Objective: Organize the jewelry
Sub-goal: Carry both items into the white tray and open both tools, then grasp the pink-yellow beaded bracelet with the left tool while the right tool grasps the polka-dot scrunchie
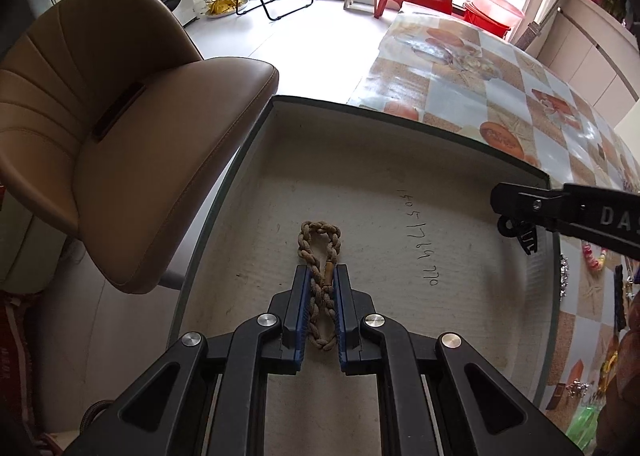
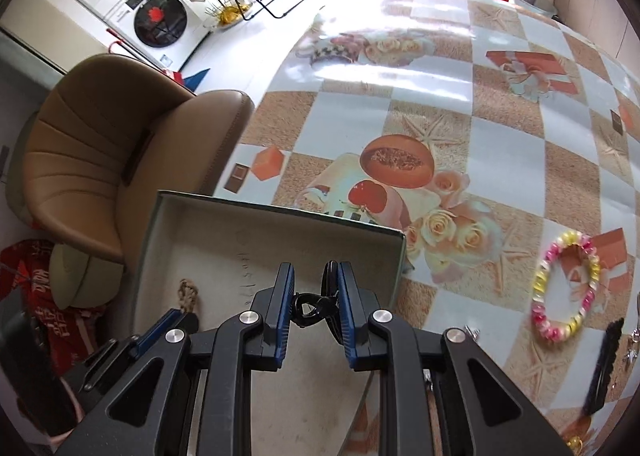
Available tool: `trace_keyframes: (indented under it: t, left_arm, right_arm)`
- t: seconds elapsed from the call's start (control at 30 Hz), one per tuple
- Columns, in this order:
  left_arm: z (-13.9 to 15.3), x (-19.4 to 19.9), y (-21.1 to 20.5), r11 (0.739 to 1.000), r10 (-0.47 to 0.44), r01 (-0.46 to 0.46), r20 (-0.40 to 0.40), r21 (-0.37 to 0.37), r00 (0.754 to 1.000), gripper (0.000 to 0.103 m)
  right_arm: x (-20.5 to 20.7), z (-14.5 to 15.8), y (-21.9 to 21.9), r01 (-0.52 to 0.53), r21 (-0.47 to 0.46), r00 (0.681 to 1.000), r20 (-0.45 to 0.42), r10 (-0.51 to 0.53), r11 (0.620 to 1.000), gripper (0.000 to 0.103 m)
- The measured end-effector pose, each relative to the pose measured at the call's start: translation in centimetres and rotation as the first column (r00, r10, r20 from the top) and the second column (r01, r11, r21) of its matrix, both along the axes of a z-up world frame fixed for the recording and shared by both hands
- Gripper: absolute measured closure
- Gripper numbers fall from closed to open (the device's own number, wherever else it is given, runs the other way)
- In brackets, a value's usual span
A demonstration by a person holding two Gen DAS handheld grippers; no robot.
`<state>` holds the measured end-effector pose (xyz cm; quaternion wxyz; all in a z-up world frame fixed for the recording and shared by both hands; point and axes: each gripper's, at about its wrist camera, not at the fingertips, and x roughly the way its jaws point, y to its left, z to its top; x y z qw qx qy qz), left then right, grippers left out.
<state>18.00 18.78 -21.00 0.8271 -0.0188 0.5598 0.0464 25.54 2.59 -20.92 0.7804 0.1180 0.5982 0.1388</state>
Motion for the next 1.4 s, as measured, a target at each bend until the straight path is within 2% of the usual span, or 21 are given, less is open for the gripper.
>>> trace_keyframes:
  t: [0.13,0.4,0.5,0.57,0.63,0.67,0.7,0.73,0.77,0.8,0.93,1.13,1.23,1.33,1.4]
  left_arm:
    - [-0.1,-0.1,-0.1,1.000,-0.001,0.001,-0.004,0.002,1.000,0.088]
    - [-0.1,0.2,-0.8,0.999,-0.004,0.004,-0.016,0.032,1.000,0.088]
    - [-0.1,0.3,-0.8,0.999,0.002,-0.001,-0.027,0.036,1.000,0.088]
    - [0.0,0.3,-0.7,0.999,0.002,-0.001,-0.031,0.039,1.000,0.088]
    - [0.0,0.3,-0.7,0.999,0.002,0.000,-0.031,0.050,1.000,0.087]
    - [0.1,0.2,-0.5,0.999,0.003,-0.001,-0.032,0.051,0.999,0.063]
    - [0.2,0.2,-0.5,0.999,0.012,-0.011,-0.027,0.049,1.000,0.020]
    - [0.5,-0.1,-0.3,0.998,0.026,-0.026,-0.010,0.050,1.000,0.005]
    - [1.0,-0.3,-0.3,0.998,0.039,-0.040,0.017,0.054,0.999,0.000]
    - [1.3,-0.4,-0.3,0.998,0.036,-0.038,0.036,0.056,0.999,0.000]
    - [1.6,-0.3,-0.8,0.998,0.016,-0.018,0.018,0.067,1.000,0.000]
    - [3.2,-1.6,-2.8,0.995,-0.050,0.045,0.048,0.094,0.998,0.000]
    - [3.8,-2.3,-4.4,0.993,-0.090,0.087,0.042,0.078,0.995,0.000]
    - [4.4,-2.9,-6.3,0.991,-0.127,0.126,0.019,0.052,0.992,0.000]
    - [4.8,-3.4,-7.5,0.988,-0.149,0.148,0.016,0.045,0.989,0.000]
  right_arm:
    - [0.0,-1.0,0.2,-0.008,-0.027,1.000,-0.008,0.008,1.000,0.080]
    - [0.1,-0.9,0.6,-0.016,-0.031,1.000,-0.003,0.016,0.999,0.078]
    - [0.2,-0.6,0.5,-0.012,-0.005,1.000,-0.005,0.012,1.000,0.066]
    - [0.1,-0.1,0.1,0.002,0.016,1.000,0.002,-0.002,1.000,0.052]
    - [-0.1,0.5,-0.3,0.015,0.032,1.000,0.006,-0.016,0.999,0.050]
    - [-0.2,0.9,-0.5,0.022,0.040,1.000,0.007,-0.022,0.999,0.050]
    - [-0.3,1.3,-0.9,0.028,0.053,1.000,0.012,-0.029,0.998,0.049]
    - [-0.6,1.9,-1.3,0.037,0.062,0.999,0.020,-0.038,0.997,0.048]
    - [-0.9,2.4,-1.6,0.044,0.064,0.999,0.028,-0.046,0.997,0.046]
    - [-1.3,3.0,-2.1,0.057,0.069,0.997,0.039,-0.059,0.996,0.045]
    - [-3.1,4.3,-4.1,0.095,0.071,0.994,0.047,-0.099,0.993,0.038]
    - [-6.6,5.2,-8.7,0.171,0.079,0.985,0.009,-0.172,0.982,0.023]
    - [-8.4,5.3,-11.1,0.222,0.080,0.975,-0.015,-0.222,0.972,0.022]
    - [-10.5,5.3,-14.1,0.280,0.085,0.960,-0.030,-0.279,0.956,0.012]
    - [-11.8,5.6,-16.2,0.314,0.083,0.949,-0.031,-0.313,0.946,0.012]
